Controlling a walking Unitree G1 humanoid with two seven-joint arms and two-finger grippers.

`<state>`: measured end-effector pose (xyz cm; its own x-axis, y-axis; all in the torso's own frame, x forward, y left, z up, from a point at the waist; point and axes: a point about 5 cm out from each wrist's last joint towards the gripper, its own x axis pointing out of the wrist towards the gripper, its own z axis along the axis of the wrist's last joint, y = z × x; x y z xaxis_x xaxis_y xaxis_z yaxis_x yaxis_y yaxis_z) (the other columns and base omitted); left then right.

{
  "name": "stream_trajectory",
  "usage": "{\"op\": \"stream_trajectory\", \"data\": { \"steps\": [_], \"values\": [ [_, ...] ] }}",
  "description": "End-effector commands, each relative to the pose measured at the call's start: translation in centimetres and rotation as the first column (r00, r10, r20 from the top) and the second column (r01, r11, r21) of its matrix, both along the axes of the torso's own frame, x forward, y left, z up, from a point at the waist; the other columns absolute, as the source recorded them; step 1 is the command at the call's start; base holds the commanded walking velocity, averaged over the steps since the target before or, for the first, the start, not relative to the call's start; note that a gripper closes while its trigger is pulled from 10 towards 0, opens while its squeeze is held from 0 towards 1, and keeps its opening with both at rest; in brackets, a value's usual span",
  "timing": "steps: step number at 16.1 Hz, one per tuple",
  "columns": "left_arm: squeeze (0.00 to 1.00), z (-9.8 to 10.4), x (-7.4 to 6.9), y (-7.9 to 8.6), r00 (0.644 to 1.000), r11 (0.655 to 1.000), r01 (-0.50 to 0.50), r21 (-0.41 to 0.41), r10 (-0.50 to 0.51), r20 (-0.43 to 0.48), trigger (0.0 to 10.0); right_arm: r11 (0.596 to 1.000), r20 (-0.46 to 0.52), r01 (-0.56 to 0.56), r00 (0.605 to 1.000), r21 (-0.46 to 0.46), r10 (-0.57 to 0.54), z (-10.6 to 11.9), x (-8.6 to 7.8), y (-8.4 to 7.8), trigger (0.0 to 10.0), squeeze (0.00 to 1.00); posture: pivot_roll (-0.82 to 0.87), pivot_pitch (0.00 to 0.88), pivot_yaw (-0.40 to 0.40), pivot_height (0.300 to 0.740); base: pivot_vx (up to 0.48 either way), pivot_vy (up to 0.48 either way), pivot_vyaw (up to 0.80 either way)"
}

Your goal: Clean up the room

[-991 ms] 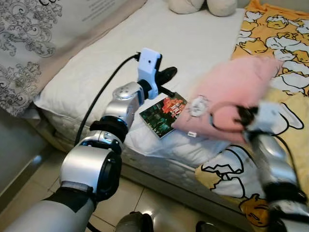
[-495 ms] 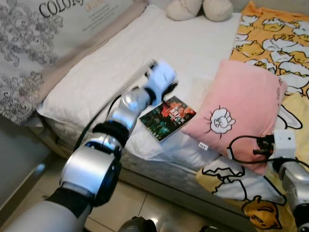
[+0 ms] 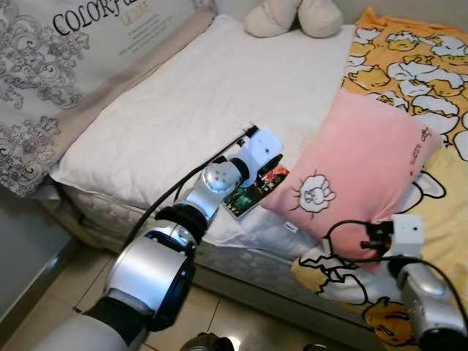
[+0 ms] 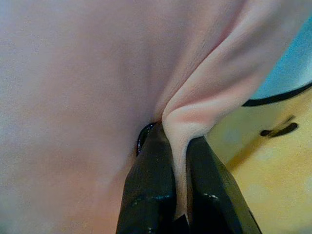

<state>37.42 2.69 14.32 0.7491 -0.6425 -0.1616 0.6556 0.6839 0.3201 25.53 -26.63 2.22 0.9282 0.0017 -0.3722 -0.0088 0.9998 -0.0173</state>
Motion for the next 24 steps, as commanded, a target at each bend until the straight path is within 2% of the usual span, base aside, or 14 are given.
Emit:
{"op": "stream_trajectory", "data": {
  "steps": [1,3,6,9,12,14,15,16,20,22,23,24],
  "values": [
    [1.0,-0.7,-0.1,0.4,0.997,0.999,-0.021,-0.034,0.018,-0.069,10.0,0.998,-0.061,-0.057,0.996,0.025,0.059,-1.3,-0.8,1.3,10.0,0.0,-0.12,0.0,0.118,0.74,0.0,0.0,0.0],
    [1.0,-1.7,-0.6,-0.2,0.982,0.991,-0.031,-0.127,0.006,-0.191,10.0,0.996,-0.068,-0.088,0.994,0.036,0.09,-1.6,-1.3,2.0,10.0,0.0,-0.13,0.0,0.115,0.74,0.0,0.0,0.0],
    [1.0,-2.0,-0.9,-0.9,0.956,0.981,-0.024,-0.192,-0.034,-0.293,10.0,0.992,-0.082,-0.121,0.989,0.04,0.124,-1.8,-2.0,2.5,10.0,0.0,-0.15,0.021,0.112,0.74,0.0,0.0,0.0],
    [1.0,-2.9,-1.6,-1.8,0.944,0.99,0.021,-0.138,-0.065,-0.324,10.0,0.98,-0.108,-0.193,0.975,0.043,0.196,-2.0,-3.7,3.7,10.0,0.0,-0.19,0.097,0.118,0.74,0.0,0.0,0.0],
    [1.0,-3.8,-2.1,-2.0,0.943,0.996,0.035,-0.086,-0.062,-0.328,10.0,0.971,-0.11,-0.228,0.966,0.069,0.234,-1.6,-5.7,4.7,10.0,0.0,-0.22,0.175,0.123,0.74,0.0,0.0,0.0],
    [1.0,-4.7,-2.7,-2.3,0.933,0.997,0.047,-0.056,-0.064,-0.354,10.0,0.963,-0.144,-0.251,0.954,0.094,0.263,-1.4,-8.5,5.6,10.0,0.0,-0.25,0.265,0.125,0.74,0.0,0.0,0.0],
    [1.0,-5.4,-3.3,-2.6,0.92,0.996,0.069,-0.05,-0.083,-0.384,10.0,0.963,-0.156,-0.252,0.952,0.097,0.264,-1.4,-9.0,5.7,10.0,0.0,-0.26,0.282,0.123,0.74,0.0,0.0,0.0],
    [0.0,-5.9,-3.6,-2.8,0.909,0.997,0.068,-0.048,-0.082,-0.409,10.0,0.962,-0.162,-0.254,0.95,0.097,0.267,-1.2,-9.1,5.7,10.0,0.0,-0.26,0.295,0.123,0.74,0.0,0.0,0.0],
    [0.0,-9.4,-6.3,-3.1,0.798,0.996,0.074,-0.053,-0.091,-0.595,10.0,0.961,-0.16,-0.259,0.949,0.093,0.271,0.3,-9.2,6.0,10.0,0.0,-0.26,0.319,0.116,0.74,0.0,0.0,0.0],
    [0.0,-10.1,-7.0,-3.2,0.781,0.992,0.118,-0.039,-0.117,-0.614,10.0,0.962,-0.154,-0.258,0.95,0.093,0.27,0.6,-9.0,6.0,10.0,0.0,-0.26,0.319,0.112,0.74,0.0,0.0,0.0],
    [0.0,-9.8,-6.6,-3.1,0.803,0.996,0.078,-0.052,-0.094,-0.588,0.0,0.962,-0.156,-0.255,0.951,0.099,0.268,0.7,-8.7,6.1,10.0,0.0,-0.25,0.319,0.11,0.74,0.0,0.0,0.0],
    [0.0,-9.5,-6.4,-3.1,0.815,0.996,0.062,-0.058,-0.084,-0.574,0.0,0.963,-0.155,-0.251,0.952,0.102,0.265,0.7,-8.5,6.1,10.0,0.0,-0.25,0.319,0.11,0.74,0.0,0.0,0.0]
  ]
}}
